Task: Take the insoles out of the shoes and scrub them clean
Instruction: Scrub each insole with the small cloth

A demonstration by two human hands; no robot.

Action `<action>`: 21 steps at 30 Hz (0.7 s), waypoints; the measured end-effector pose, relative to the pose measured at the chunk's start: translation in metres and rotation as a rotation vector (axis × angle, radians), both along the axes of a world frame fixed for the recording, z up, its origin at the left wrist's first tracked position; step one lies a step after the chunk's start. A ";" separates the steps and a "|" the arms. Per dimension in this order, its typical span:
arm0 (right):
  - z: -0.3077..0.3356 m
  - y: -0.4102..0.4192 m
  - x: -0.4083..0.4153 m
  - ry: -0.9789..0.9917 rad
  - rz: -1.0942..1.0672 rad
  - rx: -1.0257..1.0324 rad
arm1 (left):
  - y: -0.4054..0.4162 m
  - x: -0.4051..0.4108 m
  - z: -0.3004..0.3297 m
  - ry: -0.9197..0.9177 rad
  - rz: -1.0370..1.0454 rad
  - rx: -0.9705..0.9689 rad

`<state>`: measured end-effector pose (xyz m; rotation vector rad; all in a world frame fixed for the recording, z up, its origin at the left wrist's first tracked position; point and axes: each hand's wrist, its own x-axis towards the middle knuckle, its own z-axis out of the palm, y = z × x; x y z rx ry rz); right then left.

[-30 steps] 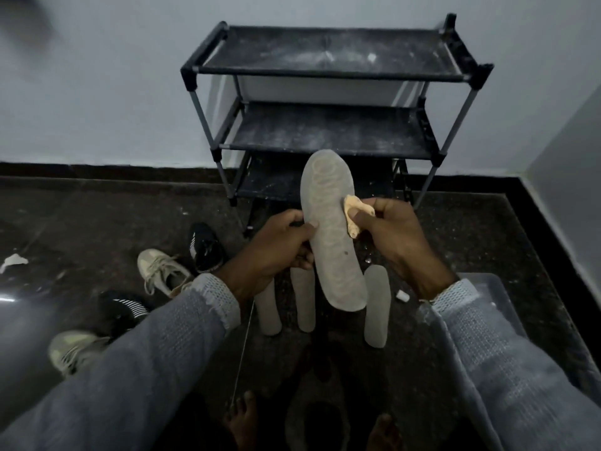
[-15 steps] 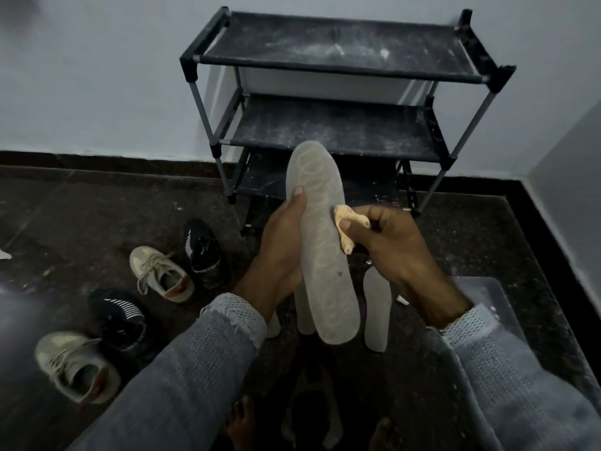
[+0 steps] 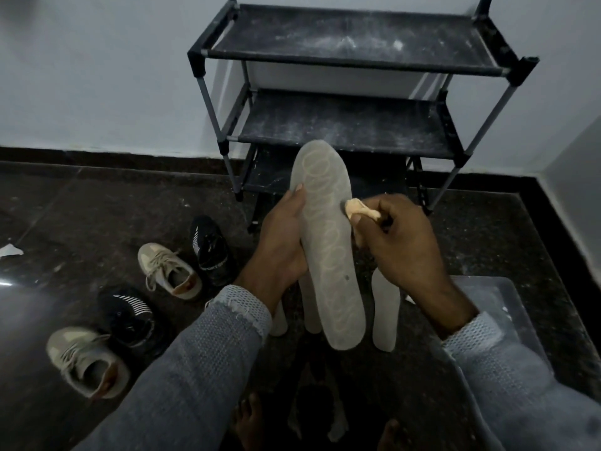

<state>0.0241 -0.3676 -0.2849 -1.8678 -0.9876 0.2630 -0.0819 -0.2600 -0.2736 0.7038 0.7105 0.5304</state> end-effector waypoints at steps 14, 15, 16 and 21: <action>-0.001 0.008 0.000 -0.330 -0.030 0.092 | -0.026 0.013 -0.011 -0.041 -0.173 0.098; -0.001 0.008 0.000 -0.338 -0.021 0.088 | -0.027 0.013 -0.011 -0.049 -0.176 0.092; -0.001 0.008 0.000 -0.344 -0.014 0.085 | -0.027 0.013 -0.011 -0.056 -0.176 0.090; -0.001 0.007 0.002 -0.345 -0.014 0.065 | -0.025 0.013 -0.010 -0.039 -0.170 0.117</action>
